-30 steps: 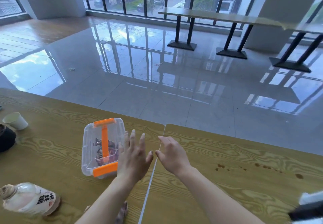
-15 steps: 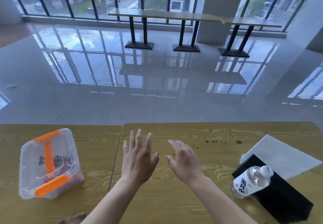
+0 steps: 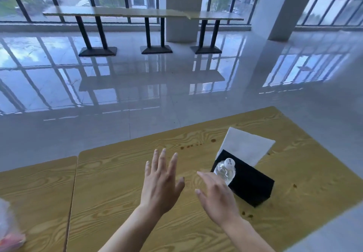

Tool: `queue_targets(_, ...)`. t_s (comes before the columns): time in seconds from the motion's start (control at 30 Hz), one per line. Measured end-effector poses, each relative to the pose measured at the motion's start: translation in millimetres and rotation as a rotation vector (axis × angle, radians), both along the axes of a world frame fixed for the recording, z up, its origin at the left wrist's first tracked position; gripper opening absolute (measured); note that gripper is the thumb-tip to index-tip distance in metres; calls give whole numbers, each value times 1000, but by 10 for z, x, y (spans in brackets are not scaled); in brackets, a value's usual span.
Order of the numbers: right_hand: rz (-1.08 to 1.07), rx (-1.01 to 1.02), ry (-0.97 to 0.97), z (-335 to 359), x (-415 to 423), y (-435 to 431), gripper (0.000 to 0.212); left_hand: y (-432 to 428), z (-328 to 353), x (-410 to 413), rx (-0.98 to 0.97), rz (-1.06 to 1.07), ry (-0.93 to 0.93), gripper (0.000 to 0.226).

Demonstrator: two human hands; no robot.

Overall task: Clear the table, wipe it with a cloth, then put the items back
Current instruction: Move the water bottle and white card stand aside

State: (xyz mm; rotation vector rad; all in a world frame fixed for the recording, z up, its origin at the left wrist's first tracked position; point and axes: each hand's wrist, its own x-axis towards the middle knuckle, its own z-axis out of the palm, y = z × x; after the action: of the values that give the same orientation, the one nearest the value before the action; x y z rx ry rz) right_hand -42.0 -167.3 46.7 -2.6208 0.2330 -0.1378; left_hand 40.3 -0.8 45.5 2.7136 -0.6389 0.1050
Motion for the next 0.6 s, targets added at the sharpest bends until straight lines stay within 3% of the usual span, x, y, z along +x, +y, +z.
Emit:
queue_targets(0.33,-267,16,-41,-77,-451,-854,32,-1033,56,-215,-152,-238,186,74)
queue_targets(0.6,-374,-110,-200,161,-55,-1697,34,-1509,56,-239,-312,-133,334,74)
